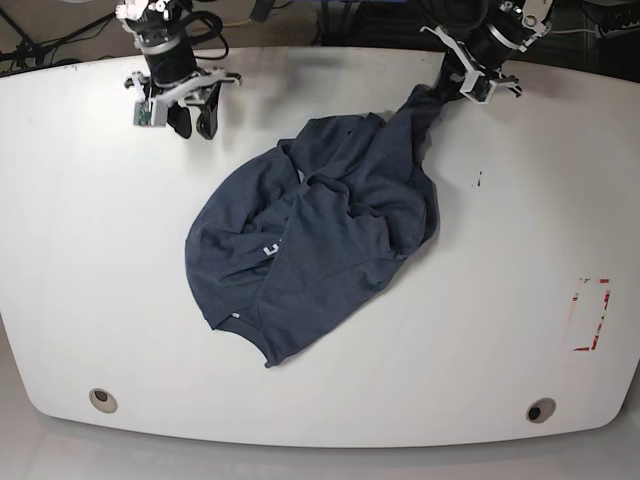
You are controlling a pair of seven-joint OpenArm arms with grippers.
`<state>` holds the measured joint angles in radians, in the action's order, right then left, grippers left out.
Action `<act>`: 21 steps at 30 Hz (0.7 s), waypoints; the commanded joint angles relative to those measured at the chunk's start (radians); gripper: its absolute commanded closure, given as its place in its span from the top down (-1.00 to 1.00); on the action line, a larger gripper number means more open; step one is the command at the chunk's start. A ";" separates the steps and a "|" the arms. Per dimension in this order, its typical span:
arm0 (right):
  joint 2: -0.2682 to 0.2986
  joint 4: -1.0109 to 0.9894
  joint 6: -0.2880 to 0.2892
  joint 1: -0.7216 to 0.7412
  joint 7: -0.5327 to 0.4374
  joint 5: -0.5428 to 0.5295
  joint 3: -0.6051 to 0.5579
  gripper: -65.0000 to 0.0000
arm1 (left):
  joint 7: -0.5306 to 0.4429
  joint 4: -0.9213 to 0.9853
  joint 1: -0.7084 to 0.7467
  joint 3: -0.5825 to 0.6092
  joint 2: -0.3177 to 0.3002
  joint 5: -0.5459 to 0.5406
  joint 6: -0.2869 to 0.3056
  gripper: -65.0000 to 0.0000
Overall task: Fold the T-shirt properly
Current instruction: 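Reach the left gripper to the bunched sleeve and grasp it, then lower the right gripper onto the shirt hem and grasp it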
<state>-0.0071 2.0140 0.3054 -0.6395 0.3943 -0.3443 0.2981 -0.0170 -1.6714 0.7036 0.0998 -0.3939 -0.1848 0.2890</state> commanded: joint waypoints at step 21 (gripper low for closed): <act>0.028 -0.315 0.105 0.573 0.308 -0.235 -0.072 0.35 | 0.051 0.006 0.072 -0.167 -0.004 0.018 -0.030 -1.00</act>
<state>0.0120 1.7016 0.3935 -0.0956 0.7166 -0.5571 0.2272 -0.0120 -1.6657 0.7620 -0.0639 -0.3908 -0.1822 0.2699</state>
